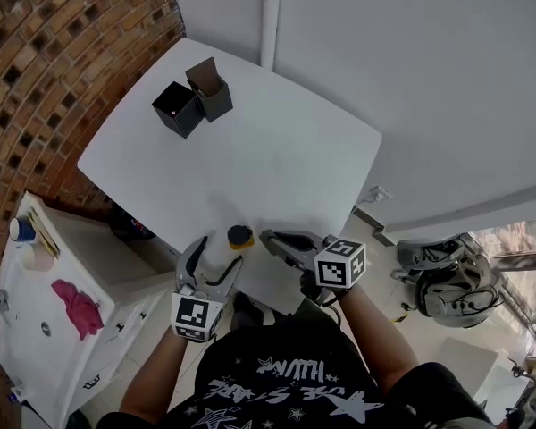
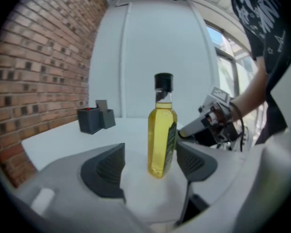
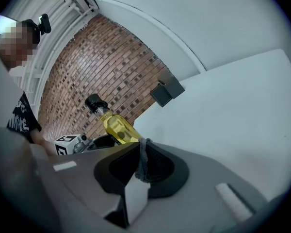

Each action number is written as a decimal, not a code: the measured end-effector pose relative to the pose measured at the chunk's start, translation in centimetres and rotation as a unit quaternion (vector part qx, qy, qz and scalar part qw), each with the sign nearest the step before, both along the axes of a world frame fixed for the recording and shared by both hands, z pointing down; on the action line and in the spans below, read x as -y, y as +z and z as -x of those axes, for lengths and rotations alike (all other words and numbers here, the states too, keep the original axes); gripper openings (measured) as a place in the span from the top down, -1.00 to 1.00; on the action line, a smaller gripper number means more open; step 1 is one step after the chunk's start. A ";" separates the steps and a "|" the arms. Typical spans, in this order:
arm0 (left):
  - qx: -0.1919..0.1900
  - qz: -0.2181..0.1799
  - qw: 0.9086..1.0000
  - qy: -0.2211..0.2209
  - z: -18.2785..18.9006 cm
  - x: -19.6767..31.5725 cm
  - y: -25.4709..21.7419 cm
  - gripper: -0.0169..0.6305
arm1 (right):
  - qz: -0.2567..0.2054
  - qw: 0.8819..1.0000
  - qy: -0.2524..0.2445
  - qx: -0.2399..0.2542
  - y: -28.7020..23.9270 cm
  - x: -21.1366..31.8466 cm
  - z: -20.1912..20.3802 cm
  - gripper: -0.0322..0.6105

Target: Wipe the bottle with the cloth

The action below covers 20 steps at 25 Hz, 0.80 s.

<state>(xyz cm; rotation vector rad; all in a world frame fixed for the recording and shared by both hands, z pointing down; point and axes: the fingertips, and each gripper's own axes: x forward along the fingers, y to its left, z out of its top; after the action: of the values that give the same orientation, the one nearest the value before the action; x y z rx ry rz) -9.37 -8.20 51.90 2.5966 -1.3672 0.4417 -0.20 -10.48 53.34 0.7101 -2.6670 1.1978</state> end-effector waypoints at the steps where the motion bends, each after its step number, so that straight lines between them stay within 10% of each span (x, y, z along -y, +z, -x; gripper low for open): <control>1: -0.012 0.005 0.999 -0.032 -0.1 -0.3 -0.3 -0.12 | -0.002 1.000 0.007 0.002 -0.2 0.1 -0.5 0.77; 11: -0.003 0.010 0.958 -0.287 -2.7 2.3 0.3 -0.42 | -0.013 1.000 0.020 0.014 -1.4 0.9 -3.8 0.77; 20: 0.048 0.005 0.945 -0.323 -1.8 3.3 -0.1 0.00 | -0.017 1.000 0.009 0.021 -1.6 1.1 -5.0 0.77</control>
<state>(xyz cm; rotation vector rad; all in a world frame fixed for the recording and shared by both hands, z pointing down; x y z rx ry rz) -7.55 -11.51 51.78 1.9613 -2.1090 0.4581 4.83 -11.62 51.73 0.7216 -2.7273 1.1887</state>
